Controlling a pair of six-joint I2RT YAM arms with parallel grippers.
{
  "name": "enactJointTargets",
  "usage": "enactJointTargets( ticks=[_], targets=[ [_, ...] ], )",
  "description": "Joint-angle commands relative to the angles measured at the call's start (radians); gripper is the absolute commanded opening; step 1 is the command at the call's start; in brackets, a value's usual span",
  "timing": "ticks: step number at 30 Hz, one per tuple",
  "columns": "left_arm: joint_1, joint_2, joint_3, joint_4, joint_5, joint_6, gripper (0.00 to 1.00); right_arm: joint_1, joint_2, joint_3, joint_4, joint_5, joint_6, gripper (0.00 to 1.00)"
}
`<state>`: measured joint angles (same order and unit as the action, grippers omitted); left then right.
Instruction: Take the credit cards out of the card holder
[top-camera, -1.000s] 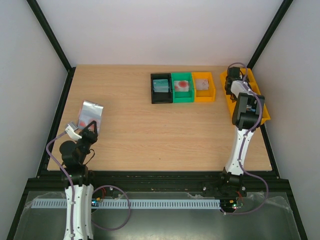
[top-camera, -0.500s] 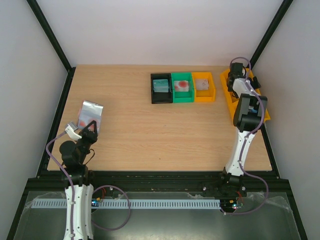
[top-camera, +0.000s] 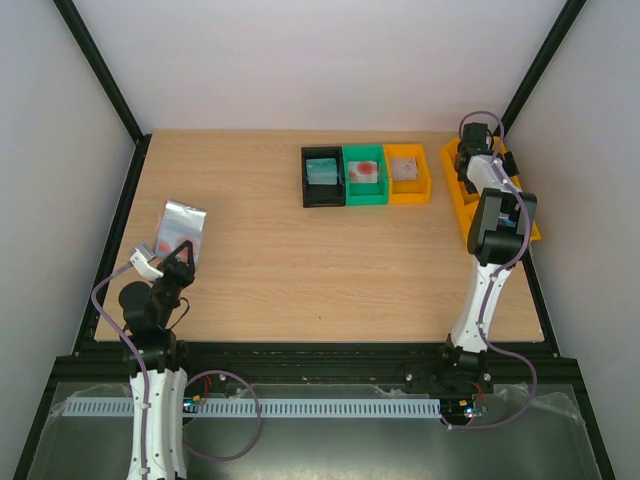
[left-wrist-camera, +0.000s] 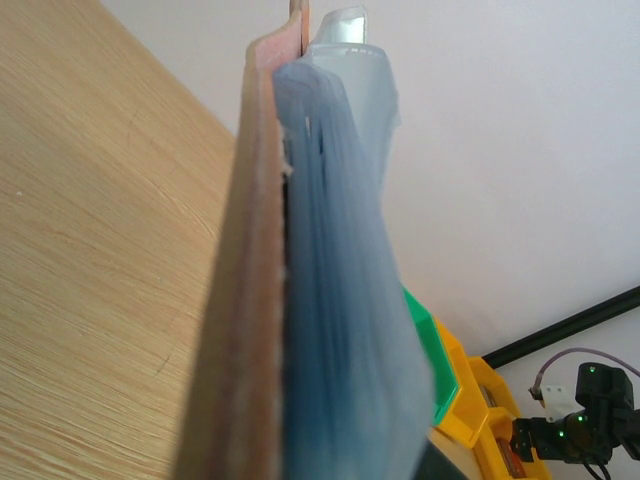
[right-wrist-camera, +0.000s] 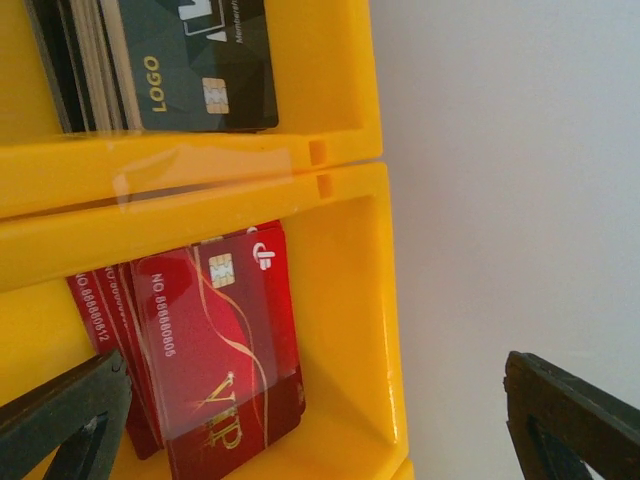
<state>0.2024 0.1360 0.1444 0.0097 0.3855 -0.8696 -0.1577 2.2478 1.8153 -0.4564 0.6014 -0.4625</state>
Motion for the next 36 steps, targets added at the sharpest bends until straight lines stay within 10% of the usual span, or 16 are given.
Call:
enactJointTargets(
  ticks=[1,8,17,36],
  targets=[
    [0.007,-0.012,-0.008,0.044,0.014,-0.005,0.02,-0.006,-0.053,0.009,-0.040,-0.051,0.032,0.99],
    [0.007,-0.015,-0.008,0.045,0.014,-0.005,0.02,-0.007,-0.117,0.048,-0.095,-0.337,0.077,0.96],
    [0.007,-0.021,-0.009,0.046,0.016,-0.006,0.02,-0.042,-0.055,0.164,-0.279,-0.537,0.249,0.02],
    [0.006,-0.023,-0.013,0.052,0.021,-0.012,0.02,-0.080,0.111,0.232,-0.422,-0.569,0.403,0.02]
  ],
)
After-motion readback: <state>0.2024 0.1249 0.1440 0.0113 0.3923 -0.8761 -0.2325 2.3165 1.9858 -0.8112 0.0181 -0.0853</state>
